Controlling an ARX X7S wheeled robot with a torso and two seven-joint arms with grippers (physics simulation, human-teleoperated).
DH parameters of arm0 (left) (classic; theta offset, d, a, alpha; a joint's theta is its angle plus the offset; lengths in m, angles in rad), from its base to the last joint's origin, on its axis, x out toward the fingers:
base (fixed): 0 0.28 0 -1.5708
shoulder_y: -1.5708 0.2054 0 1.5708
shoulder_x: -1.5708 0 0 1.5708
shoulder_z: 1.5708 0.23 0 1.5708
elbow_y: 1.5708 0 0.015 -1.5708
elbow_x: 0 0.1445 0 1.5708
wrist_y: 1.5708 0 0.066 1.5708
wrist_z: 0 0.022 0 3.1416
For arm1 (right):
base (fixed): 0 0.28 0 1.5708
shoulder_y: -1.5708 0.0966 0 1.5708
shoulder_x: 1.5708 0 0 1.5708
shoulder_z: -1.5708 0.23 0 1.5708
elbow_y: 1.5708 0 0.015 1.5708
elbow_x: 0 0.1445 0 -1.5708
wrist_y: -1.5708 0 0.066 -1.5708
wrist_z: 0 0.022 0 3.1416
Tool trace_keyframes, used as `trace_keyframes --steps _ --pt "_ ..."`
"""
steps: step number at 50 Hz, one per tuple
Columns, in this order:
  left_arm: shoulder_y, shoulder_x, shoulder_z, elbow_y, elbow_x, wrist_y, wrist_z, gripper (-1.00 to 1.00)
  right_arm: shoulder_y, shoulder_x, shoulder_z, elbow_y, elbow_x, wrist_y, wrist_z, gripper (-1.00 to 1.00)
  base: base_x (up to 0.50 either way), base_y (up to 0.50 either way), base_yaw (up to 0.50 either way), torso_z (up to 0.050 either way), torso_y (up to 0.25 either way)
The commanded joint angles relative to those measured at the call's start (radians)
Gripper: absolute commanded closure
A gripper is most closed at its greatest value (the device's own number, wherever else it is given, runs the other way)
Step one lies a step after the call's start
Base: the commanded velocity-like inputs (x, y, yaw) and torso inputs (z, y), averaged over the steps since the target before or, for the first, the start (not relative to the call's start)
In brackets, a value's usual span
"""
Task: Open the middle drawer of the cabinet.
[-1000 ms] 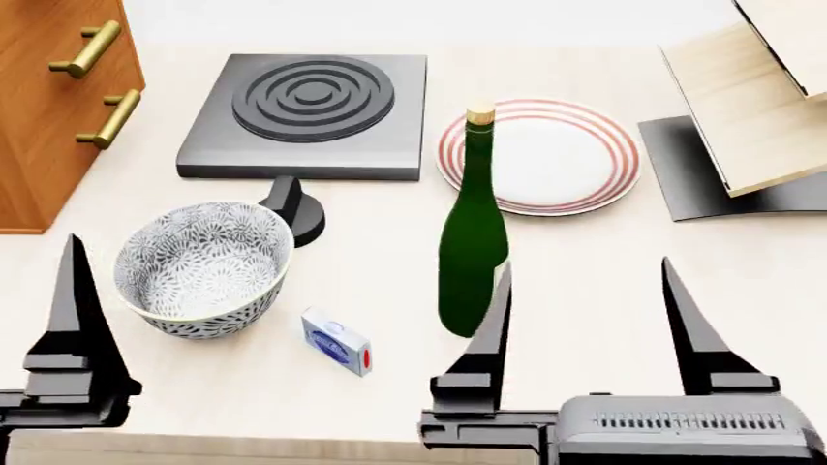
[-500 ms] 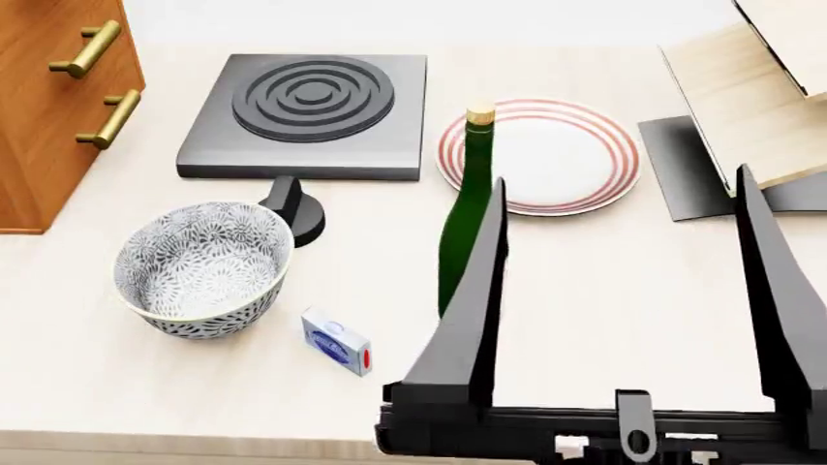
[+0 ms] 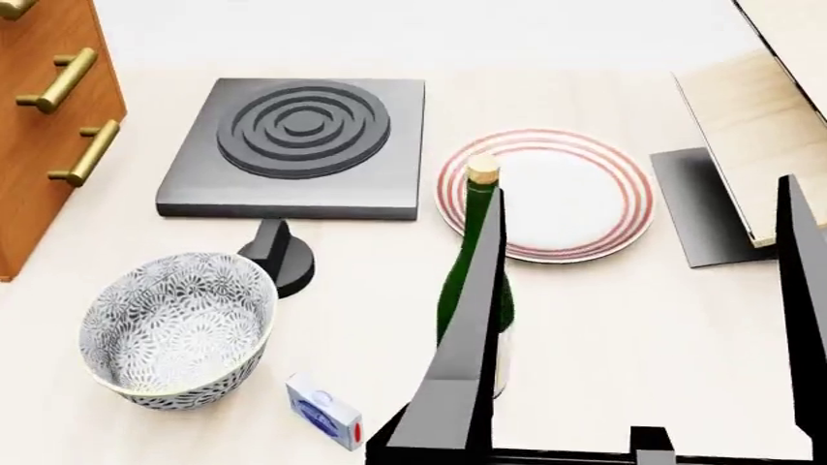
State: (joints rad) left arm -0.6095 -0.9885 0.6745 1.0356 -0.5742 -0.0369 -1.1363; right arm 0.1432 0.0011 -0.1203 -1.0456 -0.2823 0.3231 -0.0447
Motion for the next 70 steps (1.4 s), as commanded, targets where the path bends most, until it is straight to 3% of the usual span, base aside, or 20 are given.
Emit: trace_keyframes --steps 1,53,70 --pt "-0.027 -0.028 0.044 -0.001 0.005 0.021 -0.031 -1.00 -0.008 0.000 0.001 -0.002 -0.003 -0.030 0.001 -1.00 0.50 0.00 0.00 0.000 0.000" --pt "-0.066 -0.044 0.104 -0.023 0.015 0.050 -0.053 -1.00 0.009 0.000 -0.022 -0.002 -0.003 0.016 -0.001 -1.00 0.50 0.00 0.00 0.000 0.001" --pt "-0.076 -0.052 0.121 -0.017 0.020 0.025 -0.049 -1.00 0.004 0.000 -0.029 -0.002 -0.026 0.014 -0.003 -1.00 0.02 0.00 0.00 0.000 0.000"
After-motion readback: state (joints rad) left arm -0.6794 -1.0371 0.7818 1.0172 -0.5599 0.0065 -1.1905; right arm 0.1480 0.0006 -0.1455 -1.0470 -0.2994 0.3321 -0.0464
